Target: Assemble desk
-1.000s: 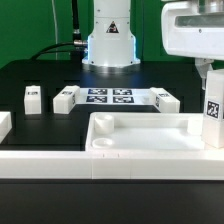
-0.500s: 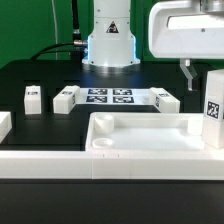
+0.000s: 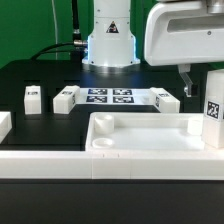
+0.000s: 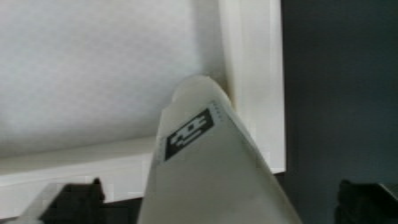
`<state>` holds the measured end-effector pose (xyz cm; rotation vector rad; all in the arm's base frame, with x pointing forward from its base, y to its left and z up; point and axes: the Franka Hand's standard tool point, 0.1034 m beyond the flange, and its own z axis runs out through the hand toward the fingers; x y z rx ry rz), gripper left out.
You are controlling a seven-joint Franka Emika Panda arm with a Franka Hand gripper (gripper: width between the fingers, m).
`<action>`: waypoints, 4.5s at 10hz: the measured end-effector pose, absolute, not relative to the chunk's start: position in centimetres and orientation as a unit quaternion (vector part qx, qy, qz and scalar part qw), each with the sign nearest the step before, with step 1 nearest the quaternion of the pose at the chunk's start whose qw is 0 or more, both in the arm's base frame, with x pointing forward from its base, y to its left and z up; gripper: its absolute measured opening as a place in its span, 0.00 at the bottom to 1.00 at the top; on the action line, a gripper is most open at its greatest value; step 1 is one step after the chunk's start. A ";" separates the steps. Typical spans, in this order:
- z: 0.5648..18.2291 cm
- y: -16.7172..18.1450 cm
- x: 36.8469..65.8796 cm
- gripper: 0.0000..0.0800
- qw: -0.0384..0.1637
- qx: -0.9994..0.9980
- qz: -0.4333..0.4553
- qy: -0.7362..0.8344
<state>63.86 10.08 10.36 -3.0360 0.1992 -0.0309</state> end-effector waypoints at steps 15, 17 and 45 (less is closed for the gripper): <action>10.3 9.9 63.9 0.36 0.047 -0.992 -0.011 0.112; 10.2 10.0 63.8 0.36 0.049 -0.978 -0.010 0.200; 10.4 10.0 63.6 0.81 0.027 -0.990 -0.005 -0.135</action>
Offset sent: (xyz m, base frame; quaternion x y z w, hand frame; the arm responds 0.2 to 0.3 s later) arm -0.0013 -0.0008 0.0028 -0.0271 -0.0085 -0.2083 0.9776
